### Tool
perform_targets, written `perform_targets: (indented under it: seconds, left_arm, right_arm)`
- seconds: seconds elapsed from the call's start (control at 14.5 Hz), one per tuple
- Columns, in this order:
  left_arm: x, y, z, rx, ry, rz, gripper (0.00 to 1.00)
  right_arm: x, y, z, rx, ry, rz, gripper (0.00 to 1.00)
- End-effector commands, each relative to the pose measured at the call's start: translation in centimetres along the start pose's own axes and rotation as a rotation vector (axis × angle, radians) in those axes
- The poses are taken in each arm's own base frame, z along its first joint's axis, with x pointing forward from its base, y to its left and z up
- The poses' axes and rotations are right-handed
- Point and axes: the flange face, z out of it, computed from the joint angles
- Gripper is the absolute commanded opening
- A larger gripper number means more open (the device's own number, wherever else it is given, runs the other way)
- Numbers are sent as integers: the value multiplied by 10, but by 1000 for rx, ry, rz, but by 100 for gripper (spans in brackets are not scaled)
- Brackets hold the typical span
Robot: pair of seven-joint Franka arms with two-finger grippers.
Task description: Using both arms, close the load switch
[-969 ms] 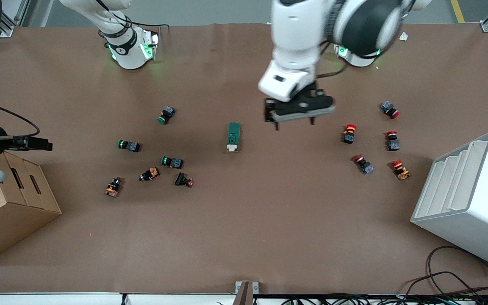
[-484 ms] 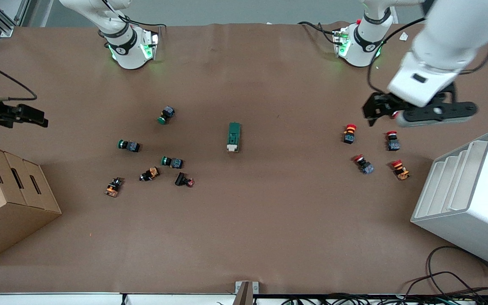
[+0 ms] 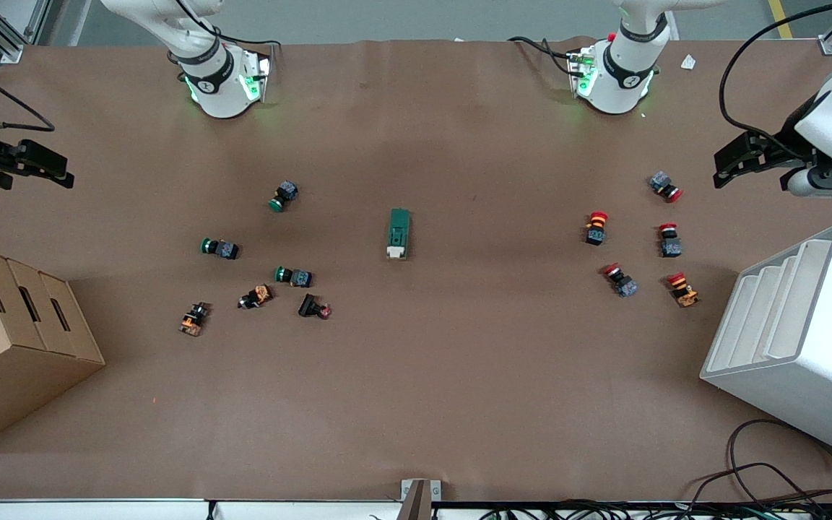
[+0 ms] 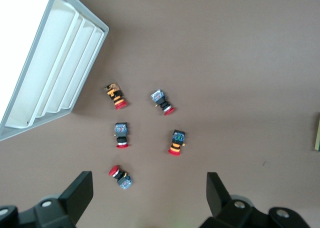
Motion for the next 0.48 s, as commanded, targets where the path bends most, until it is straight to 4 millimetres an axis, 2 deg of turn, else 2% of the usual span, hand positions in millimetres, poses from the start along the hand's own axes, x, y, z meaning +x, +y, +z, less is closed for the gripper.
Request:
perform_targets:
  seconds: [0.0,0.21,0.42]
  left_arm:
    - [-18,1,0,-9,-5,9,100]
    - [-26,2,-11,-6,0,15,100]
    - [-30,8,-20,-5,9,28,100]
  right_arm:
    - [-24,0,-11,-16,34,-4,100]
    - [-31,0,-18,-14,37,-4,100]
    - [-30,0,-15,-2,33,2,100]
